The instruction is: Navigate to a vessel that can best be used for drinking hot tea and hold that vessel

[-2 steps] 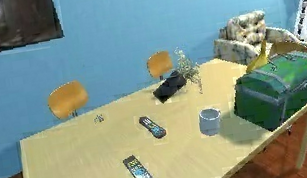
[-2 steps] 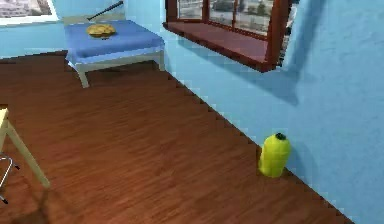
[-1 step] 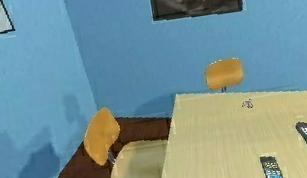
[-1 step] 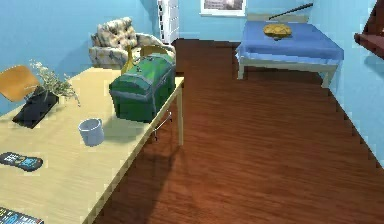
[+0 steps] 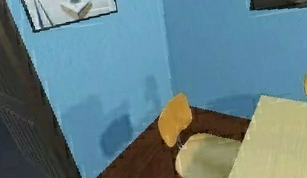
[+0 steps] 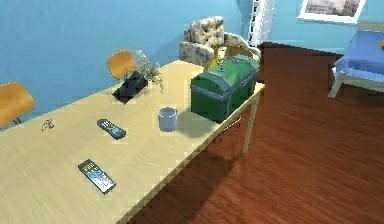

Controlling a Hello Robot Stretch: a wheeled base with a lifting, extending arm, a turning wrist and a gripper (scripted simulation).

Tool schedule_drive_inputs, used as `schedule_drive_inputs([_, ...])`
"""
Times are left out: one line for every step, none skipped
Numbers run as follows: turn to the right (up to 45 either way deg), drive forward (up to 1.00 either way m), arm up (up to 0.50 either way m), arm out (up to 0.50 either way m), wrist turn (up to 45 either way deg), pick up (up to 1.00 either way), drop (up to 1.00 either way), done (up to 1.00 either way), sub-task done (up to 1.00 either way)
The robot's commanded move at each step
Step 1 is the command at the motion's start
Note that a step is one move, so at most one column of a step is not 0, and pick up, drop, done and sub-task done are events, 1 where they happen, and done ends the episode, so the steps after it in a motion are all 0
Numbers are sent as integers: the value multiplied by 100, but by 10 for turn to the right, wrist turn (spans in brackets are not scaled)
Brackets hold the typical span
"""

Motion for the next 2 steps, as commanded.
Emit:
schedule_drive_inputs([450,0,0,0,0,0,0,0,0])
schedule_drive_inputs([450,0,0,0,0,0,0,0,0])
